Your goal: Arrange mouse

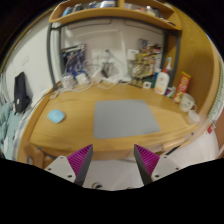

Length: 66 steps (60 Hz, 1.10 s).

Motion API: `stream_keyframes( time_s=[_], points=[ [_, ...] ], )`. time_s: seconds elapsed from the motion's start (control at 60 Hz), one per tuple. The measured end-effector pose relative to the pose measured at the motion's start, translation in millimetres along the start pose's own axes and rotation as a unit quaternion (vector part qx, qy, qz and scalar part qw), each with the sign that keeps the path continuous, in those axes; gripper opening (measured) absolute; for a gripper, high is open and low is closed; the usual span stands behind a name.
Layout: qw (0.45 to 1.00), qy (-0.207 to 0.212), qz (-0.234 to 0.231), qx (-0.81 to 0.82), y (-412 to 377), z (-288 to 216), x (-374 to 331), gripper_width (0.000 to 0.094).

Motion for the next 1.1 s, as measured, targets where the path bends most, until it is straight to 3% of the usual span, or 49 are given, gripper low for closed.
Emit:
stream_keyframes(
  time_s=[0.233, 0.35, 0.617, 0.983, 1.1],
  points=[
    [0.993, -0.070, -0.070, -0.065, -137.5, 63.3, 35.8, 0.0825],
    [0.989, -0.086, -0.078, -0.091, -187.7, 69.1, 58.4, 0.0820],
    [0.991, -0.084, -0.054, -0.084, -245.9, 33.0, 118.6, 0.0824],
    [0.996, -0.071, -0.007, -0.051, -258.9, -20.4, 176.9, 0.0805],
    [0.997, -0.072, 0.003, -0.026, -256.3, -30.9, 189.3, 0.0749]
  ],
)
Point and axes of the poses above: the point between the fingertips, and its own axes, seen from behind it with the camera up: y to the right, z down, x forward, the way the camera looks, the point moved 5 cm from there along -x, backward, against the way the camera looks, and after that the axes turned 15 degrees about x, right-handed, at the moved point
